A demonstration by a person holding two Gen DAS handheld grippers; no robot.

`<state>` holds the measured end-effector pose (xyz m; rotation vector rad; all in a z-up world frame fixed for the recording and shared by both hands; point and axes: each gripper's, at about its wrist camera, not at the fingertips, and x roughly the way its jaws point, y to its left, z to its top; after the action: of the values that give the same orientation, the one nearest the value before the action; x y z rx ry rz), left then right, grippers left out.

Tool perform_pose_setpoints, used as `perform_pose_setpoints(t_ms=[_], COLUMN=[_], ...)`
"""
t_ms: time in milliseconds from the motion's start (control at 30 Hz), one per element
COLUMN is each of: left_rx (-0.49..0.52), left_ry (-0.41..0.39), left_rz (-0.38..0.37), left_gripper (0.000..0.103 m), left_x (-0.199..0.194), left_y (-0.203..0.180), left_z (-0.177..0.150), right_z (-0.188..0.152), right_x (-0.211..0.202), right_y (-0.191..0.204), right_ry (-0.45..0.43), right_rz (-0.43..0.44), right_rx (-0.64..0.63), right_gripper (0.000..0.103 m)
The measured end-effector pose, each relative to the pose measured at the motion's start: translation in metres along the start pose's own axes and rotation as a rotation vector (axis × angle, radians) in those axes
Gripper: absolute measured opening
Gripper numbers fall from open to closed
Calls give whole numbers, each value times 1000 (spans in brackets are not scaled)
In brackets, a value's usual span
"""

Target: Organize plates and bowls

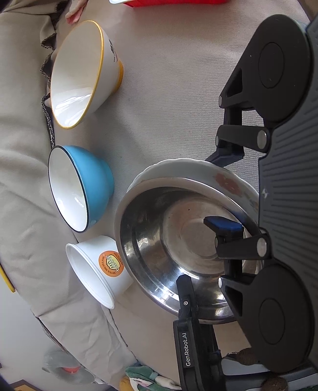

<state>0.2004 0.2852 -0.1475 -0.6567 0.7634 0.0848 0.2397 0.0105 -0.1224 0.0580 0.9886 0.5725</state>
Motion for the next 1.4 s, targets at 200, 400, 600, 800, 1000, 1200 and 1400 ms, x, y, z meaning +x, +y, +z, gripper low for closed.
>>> perform_pose_setpoints(t_ms=[200, 400, 600, 800, 1000, 1200, 1400], left_rx=[-5, -14, -8, 83, 168, 302, 313], left_ry=[-37, -44, -163, -339, -117, 149, 327], left_rz=[45, 54, 123, 128, -132, -225, -153], left_gripper=[41, 40, 40, 40, 40, 38, 27], left_x=[7, 12, -11, -54, -26, 68, 145], left_y=[-4, -4, -17, -74, -152, -240, -275], left_z=[10, 7, 8, 11, 1, -48, -89], right_z=[-3, -3, -2, -3, -5, -7, -13], right_x=[0, -2, -24, -81, -107, -110, -86], right_y=[9, 3, -5, -54, -149, -236, -284], right_ry=[-3, 4, -87, -291, -321, -271, -175], right_rz=[5, 42, 12, -138, -316, -407, -287], right_rx=[-18, -16, -99, -149, -30, 152, 308], right_gripper=[48, 47, 51, 69, 69, 55, 40])
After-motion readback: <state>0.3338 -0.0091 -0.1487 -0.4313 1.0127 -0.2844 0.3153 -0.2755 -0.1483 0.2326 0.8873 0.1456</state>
